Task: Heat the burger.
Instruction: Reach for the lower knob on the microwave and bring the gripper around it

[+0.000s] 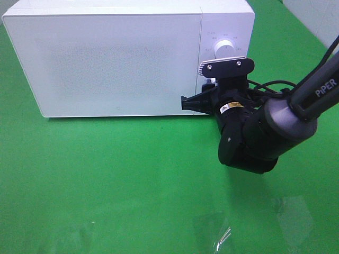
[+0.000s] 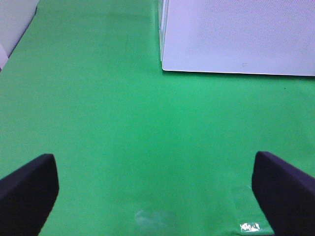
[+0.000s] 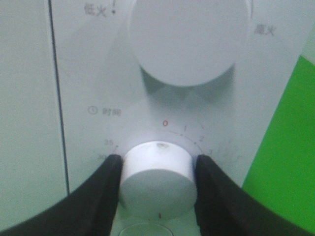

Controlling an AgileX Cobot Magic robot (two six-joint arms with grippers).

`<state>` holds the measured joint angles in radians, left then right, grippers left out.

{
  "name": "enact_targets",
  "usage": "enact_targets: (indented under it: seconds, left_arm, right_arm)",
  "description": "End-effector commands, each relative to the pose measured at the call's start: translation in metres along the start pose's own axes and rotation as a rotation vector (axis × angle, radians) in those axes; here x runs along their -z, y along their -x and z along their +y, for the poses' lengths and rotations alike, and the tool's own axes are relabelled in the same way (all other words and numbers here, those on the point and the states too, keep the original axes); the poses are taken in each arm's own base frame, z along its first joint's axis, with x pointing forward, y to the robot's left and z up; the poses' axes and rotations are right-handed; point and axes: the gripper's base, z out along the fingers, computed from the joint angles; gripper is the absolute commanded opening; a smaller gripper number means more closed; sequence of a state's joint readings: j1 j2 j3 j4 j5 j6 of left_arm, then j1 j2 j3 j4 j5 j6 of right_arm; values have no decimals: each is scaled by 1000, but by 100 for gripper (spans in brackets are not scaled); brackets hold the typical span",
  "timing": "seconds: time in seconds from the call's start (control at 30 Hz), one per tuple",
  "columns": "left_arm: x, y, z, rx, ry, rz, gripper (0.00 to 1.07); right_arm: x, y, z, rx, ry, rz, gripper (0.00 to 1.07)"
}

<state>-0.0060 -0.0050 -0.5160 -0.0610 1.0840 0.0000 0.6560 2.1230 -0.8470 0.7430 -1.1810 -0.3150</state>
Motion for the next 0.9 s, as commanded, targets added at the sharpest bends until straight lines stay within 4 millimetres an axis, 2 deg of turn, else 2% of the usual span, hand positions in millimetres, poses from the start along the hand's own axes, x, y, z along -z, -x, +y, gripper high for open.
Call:
enact_targets:
  seconds: [0.03,0.1,0.27,0.4,0.43,0.47,0.53,0.63,0.67,0.7,0.73,0.77,0.83,0.87,0.9]
  left_arm:
    - [3,0,0,1,0,-31,101]
    - [3,0,0,1,0,-31,101]
    - [3,0,0,1,0,-31,101]
    - [3,0,0,1,0,-31,101]
    - [3,0,0,1,0,-31,101]
    - [3,0,0,1,0,-31,101]
    - [3,0,0,1,0,-31,101]
    - [3,0,0,1,0,-31,101]
    - [3,0,0,1,0,-31,101]
    - [3,0,0,1,0,-31,101]
    - [3,0,0,1,0,-31,101]
    - [3,0,0,1,0,-31,101]
    - [3,0,0,1,0,-31,101]
    - [3,0,0,1,0,-31,101]
    - [3,0,0,1,0,-31,101]
  right_arm:
    - [-6,11,1,10,14,-79,12]
    - [-6,11,1,9,14,-80,0]
    - [-6,13,1,-27,9,-98,0]
    - [-6,13,1,-139,15,-101,0]
    - [-6,13,2,-269,29,-97,0]
    - [-6,13,2,-269,29,-97,0]
    - [-6,11,6,-533,82,-57,0]
    - [-6,10,7,-592,92,-43,0]
    - [-6,8,10,-768,125,-6,0]
    - [-6,8,10,-768,125,-6,0]
    - [-5,9,13,-920,154,13,0]
    - [-5,9,13,-920,154,13,0]
    - [-5,10,16,-1249,195,51,0]
    - [-5,10,16,-1249,195,51,0]
    - [-5,10,17,-1328,201,62,0]
